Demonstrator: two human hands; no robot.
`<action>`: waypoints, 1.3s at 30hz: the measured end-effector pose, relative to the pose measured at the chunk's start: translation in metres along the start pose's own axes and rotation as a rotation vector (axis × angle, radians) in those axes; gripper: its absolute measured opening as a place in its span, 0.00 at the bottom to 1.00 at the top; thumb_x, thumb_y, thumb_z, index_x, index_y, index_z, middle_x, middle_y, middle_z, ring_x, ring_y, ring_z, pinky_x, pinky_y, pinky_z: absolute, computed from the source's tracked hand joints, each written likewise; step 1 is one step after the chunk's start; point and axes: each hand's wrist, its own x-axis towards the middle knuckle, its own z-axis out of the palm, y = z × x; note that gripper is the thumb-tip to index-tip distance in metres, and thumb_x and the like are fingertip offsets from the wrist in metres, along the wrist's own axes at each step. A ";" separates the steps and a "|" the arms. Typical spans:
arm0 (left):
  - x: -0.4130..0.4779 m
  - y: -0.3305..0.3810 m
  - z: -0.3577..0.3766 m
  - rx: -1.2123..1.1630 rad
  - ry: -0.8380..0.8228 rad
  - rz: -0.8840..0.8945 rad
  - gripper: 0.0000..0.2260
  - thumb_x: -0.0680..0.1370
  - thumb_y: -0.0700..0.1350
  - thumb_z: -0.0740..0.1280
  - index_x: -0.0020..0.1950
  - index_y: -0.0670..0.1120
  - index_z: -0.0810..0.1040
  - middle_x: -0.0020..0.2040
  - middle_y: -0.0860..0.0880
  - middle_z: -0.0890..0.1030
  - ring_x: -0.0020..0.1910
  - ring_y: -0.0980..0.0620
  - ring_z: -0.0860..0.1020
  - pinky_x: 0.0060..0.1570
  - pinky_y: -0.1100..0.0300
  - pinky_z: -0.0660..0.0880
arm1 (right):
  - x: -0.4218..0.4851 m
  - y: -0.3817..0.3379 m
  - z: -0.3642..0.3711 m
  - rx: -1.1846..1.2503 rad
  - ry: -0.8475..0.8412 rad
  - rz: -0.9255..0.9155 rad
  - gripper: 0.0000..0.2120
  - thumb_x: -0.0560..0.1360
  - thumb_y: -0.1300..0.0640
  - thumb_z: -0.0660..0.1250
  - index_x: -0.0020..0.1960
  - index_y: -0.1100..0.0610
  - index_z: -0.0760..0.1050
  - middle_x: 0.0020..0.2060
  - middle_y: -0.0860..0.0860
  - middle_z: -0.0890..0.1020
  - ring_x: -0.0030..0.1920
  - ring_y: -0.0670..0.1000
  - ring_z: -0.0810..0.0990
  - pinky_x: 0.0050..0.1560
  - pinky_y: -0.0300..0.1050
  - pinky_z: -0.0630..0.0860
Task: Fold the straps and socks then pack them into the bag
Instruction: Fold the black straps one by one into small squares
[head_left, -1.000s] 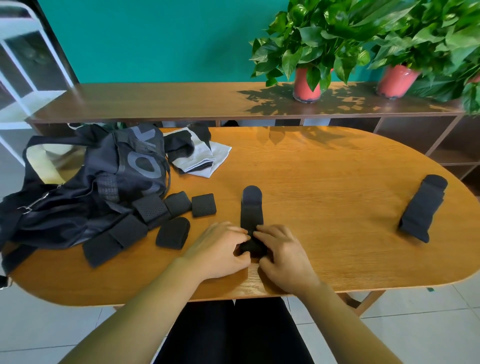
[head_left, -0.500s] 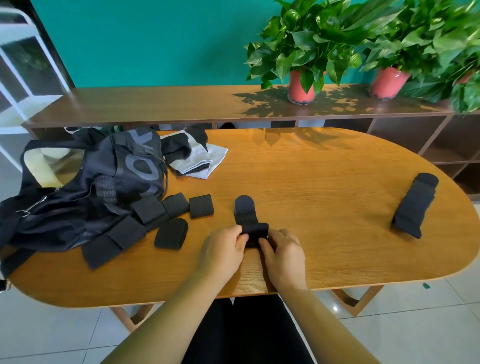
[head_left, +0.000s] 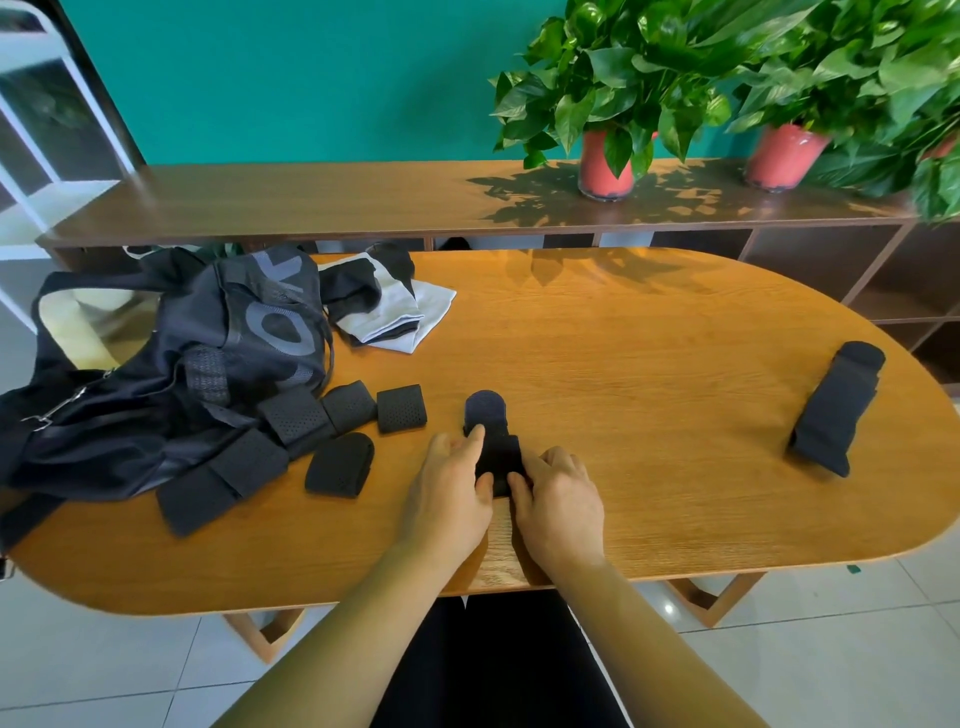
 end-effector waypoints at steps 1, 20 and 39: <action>0.000 -0.001 0.000 0.001 -0.004 0.026 0.26 0.80 0.45 0.64 0.77 0.52 0.61 0.60 0.52 0.69 0.53 0.55 0.72 0.52 0.59 0.75 | 0.000 0.000 0.000 0.000 -0.006 0.003 0.05 0.69 0.57 0.73 0.42 0.57 0.79 0.34 0.52 0.76 0.34 0.54 0.75 0.30 0.44 0.68; 0.004 -0.005 -0.010 0.416 -0.168 0.212 0.31 0.80 0.59 0.57 0.76 0.43 0.57 0.73 0.46 0.59 0.69 0.46 0.61 0.68 0.52 0.62 | 0.003 -0.004 -0.005 -0.174 -0.092 -0.090 0.07 0.67 0.54 0.74 0.35 0.55 0.78 0.33 0.52 0.75 0.30 0.54 0.74 0.26 0.40 0.63; 0.011 -0.031 -0.030 0.008 -0.247 0.184 0.14 0.81 0.52 0.62 0.65 0.53 0.74 0.56 0.54 0.76 0.54 0.55 0.74 0.52 0.59 0.73 | 0.013 0.010 -0.020 0.377 -0.229 -0.083 0.15 0.73 0.58 0.69 0.59 0.53 0.79 0.46 0.48 0.77 0.50 0.50 0.77 0.51 0.49 0.77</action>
